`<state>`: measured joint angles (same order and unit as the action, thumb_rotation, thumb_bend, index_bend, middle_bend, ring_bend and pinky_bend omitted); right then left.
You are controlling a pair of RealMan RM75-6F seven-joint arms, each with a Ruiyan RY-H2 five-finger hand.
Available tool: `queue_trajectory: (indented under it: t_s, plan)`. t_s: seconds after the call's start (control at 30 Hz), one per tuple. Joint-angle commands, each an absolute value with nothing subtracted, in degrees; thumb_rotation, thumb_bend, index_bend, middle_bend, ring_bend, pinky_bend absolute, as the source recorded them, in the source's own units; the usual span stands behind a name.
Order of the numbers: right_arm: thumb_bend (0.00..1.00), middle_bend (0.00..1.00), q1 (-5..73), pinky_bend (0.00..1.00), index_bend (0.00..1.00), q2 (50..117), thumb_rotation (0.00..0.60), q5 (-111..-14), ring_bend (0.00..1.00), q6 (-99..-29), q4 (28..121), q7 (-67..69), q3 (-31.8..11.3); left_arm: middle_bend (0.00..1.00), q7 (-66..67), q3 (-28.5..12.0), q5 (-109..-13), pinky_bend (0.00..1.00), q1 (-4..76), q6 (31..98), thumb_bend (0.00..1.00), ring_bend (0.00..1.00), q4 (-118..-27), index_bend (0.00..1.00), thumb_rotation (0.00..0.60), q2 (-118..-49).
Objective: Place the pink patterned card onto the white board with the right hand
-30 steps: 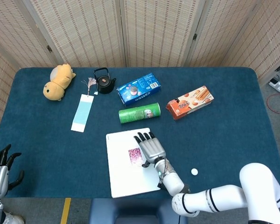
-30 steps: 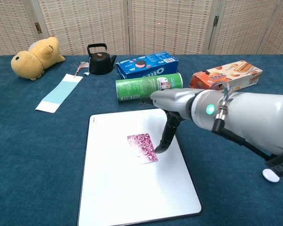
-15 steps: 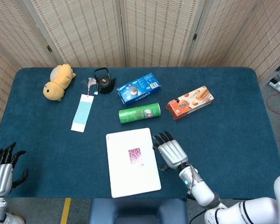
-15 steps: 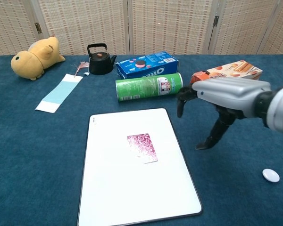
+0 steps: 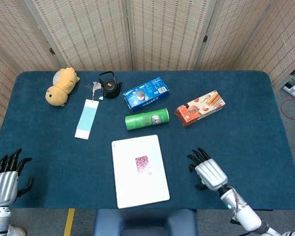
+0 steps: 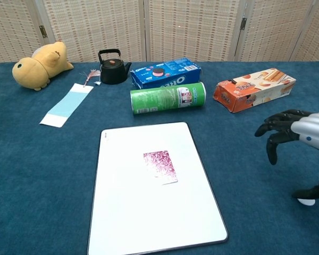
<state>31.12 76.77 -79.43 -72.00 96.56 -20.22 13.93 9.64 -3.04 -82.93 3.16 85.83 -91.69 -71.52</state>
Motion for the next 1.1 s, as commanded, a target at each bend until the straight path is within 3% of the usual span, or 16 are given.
queue_trajectory:
  t_s: [0.03, 0.33, 0.77, 1.1]
  plan:
    - [0.16, 0.19, 29.9, 0.03, 0.45, 76.5, 0.548, -79.8, 0.07, -70.6, 94.5, -19.3, 13.9, 0.06, 10.0, -3.0, -82.9, 0.0, 3.2, 85.8, 0.44, 0.11, -91.9, 0.27, 0.6, -71.5]
    - [0.16, 0.2, 28.8, 0.03, 0.47, 77.2, 0.549, -79.0, 0.06, -65.5, 90.8, -18.2, 12.3, 0.06, 10.4, -2.9, -82.9, 0.0, 3.2, 86.0, 0.44, 0.1, -92.4, 0.27, 0.6, -71.5]
    - [0.27, 0.2, 28.0, 0.03, 0.48, 77.0, 0.546, -76.4, 0.06, -60.3, 90.2, -19.9, 9.7, 0.06, 10.2, -2.8, -82.9, 0.0, 3.1, 86.0, 0.44, 0.11, -92.2, 0.27, 0.6, -71.5]
    - [0.27, 0.2, 27.4, 0.03, 0.48, 76.7, 0.549, -75.7, 0.07, -58.1, 90.8, -21.1, 8.6, 0.06, 10.1, -2.7, -82.6, 0.0, 3.1, 85.9, 0.44, 0.1, -91.8, 0.27, 0.6, -71.7]
